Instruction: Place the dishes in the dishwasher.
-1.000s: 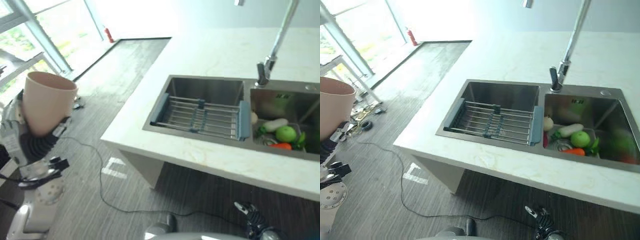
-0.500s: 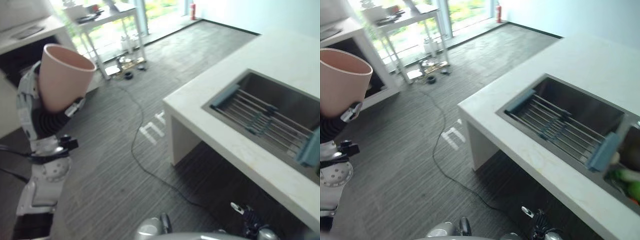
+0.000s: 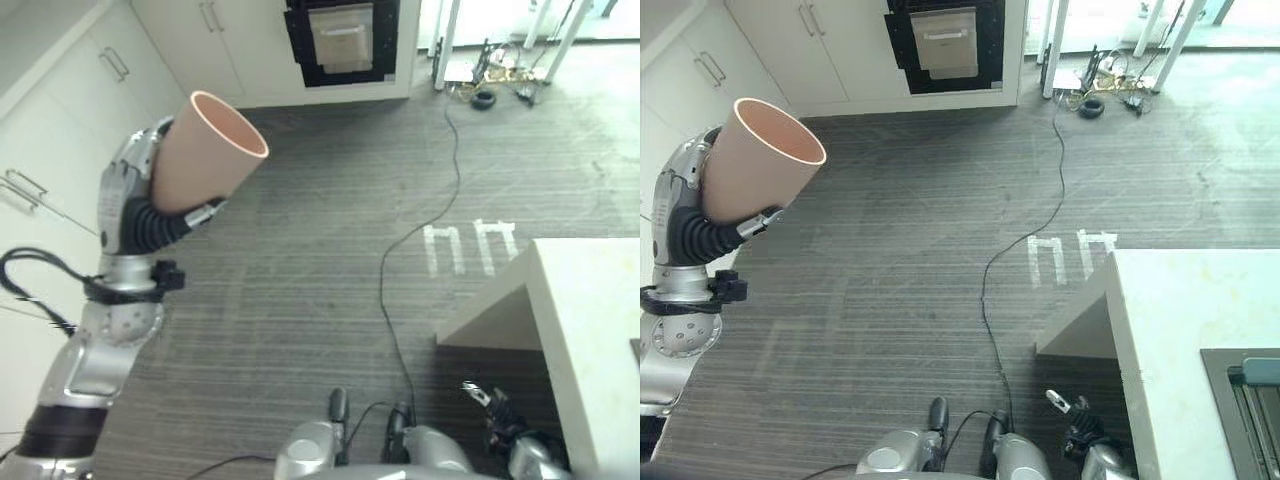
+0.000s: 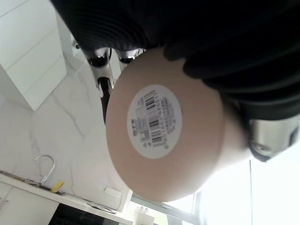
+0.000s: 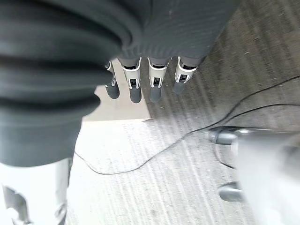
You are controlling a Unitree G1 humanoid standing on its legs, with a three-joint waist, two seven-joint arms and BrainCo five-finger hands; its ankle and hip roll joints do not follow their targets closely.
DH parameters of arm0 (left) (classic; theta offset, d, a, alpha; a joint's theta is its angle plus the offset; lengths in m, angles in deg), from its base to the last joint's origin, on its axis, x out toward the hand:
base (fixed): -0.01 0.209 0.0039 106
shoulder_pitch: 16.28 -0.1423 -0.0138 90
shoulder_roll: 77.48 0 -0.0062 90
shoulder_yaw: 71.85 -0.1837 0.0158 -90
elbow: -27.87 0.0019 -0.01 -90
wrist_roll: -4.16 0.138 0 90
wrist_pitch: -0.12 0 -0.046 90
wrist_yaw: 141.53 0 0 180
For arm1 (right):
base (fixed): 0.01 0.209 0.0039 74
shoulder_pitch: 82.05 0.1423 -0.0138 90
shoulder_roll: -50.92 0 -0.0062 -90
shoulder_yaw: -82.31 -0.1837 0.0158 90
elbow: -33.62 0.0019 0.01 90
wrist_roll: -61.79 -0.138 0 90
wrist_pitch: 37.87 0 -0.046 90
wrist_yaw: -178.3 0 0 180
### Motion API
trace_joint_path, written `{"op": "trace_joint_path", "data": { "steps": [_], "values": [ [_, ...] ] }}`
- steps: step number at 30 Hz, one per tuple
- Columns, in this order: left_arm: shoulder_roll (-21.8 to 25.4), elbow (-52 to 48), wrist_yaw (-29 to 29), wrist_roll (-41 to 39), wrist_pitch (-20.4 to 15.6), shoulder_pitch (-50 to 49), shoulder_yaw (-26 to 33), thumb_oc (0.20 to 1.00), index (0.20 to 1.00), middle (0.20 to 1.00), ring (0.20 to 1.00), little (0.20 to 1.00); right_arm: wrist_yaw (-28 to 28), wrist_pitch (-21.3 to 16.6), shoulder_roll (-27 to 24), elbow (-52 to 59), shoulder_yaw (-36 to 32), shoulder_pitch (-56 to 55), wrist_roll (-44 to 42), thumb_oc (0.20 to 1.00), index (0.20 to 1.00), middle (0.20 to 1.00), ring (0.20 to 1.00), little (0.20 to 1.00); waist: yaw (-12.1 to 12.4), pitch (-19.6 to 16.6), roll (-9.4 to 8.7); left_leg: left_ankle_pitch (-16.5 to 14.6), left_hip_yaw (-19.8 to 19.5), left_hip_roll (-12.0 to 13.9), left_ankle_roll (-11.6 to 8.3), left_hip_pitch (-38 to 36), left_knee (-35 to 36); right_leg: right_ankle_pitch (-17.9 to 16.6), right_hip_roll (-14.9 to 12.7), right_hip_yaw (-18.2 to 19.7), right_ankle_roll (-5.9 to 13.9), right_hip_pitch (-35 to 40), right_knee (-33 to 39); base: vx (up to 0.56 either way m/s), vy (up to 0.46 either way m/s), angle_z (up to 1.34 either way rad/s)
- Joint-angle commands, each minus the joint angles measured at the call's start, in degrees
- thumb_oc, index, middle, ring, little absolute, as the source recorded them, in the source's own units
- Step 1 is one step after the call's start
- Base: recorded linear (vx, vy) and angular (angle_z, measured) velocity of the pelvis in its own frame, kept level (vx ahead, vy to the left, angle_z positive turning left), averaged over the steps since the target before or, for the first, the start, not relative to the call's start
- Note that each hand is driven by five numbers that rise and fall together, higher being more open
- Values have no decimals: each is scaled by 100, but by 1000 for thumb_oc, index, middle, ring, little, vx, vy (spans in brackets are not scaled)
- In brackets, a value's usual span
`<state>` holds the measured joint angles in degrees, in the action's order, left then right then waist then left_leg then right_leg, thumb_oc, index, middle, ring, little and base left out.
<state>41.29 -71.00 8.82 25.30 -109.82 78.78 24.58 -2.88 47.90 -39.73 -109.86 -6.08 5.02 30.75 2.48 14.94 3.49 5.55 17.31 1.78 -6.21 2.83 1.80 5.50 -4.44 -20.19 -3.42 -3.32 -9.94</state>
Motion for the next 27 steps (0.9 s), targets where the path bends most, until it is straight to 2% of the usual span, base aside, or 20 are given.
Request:
{"op": "trace_joint_path", "data": {
  "steps": [1, 2, 3, 6, 13, 20, 27],
  "values": [
    [-57, -129, -154, -326, -229, 396, 348, 200, 200, 200, 200, 200, -6, -184, -212, -107, -120, -100, -116, 1000, 1000, 1000, 1000, 1000, -304, 35, -94, -652, 141, 575, 101, -127, -612, 206, -140, -143, 757, 715, 602, -111, 55, 74],
    [-108, -148, -156, -291, -209, 351, 364, 200, 200, 200, 200, 200, -23, -207, -203, -145, -132, -115, -79, 1000, 1000, 1000, 1000, 1000, -288, 14, -107, -710, 61, 615, 109, -167, -679, 204, -170, -145, 745, 703, 591, -80, 179, 40],
    [-211, -199, -86, -280, -208, 277, 432, 200, 200, 200, 200, 200, -25, -420, -205, -314, -241, -183, -75, 1000, 1000, 1000, 1000, 1000, -288, -105, -103, -796, -19, 666, 93, -358, -644, 194, -209, -163, 745, 718, 634, -34, 205, 28],
    [-256, -253, 87, -340, -235, 227, 440, 200, 200, 200, 200, 200, -45, -593, -188, -320, -392, -310, -283, 1000, 1000, 1000, 1000, 1000, -412, -209, -22, -575, 175, 759, -21, -591, -218, 153, -269, -248, 813, 809, 684, 32, 232, 31],
    [-273, -180, 94, -264, -268, 149, 401, 200, 200, 200, 200, 200, 81, -293, -13, -361, -291, -315, -25, 1000, 1000, 1000, 1000, 1000, -326, -372, 51, -650, 89, 496, 32, -971, 170, 2, -477, -295, 1055, 1088, 904, 78, 168, 23],
    [-204, -202, 270, -280, -260, 169, 436, 200, 200, 200, 200, 200, -71, -78, 160, -266, -254, -394, -169, 1000, 1000, 1000, 1000, 1000, -268, -440, -52, -801, 196, 356, 201, -1115, 298, -189, -580, -372, 1266, 1155, 1029, 26, 70, -6],
    [-96, -150, 332, -345, -287, 260, 429, 200, 200, 200, 200, 200, -370, 24, 233, -344, -210, -450, -176, 1000, 1000, 1000, 1000, 1000, -244, -475, -154, -896, 309, 293, 309, -1138, 320, -287, -626, -362, 1380, 1139, 1080, -1, 40, -2]
  ]
}}
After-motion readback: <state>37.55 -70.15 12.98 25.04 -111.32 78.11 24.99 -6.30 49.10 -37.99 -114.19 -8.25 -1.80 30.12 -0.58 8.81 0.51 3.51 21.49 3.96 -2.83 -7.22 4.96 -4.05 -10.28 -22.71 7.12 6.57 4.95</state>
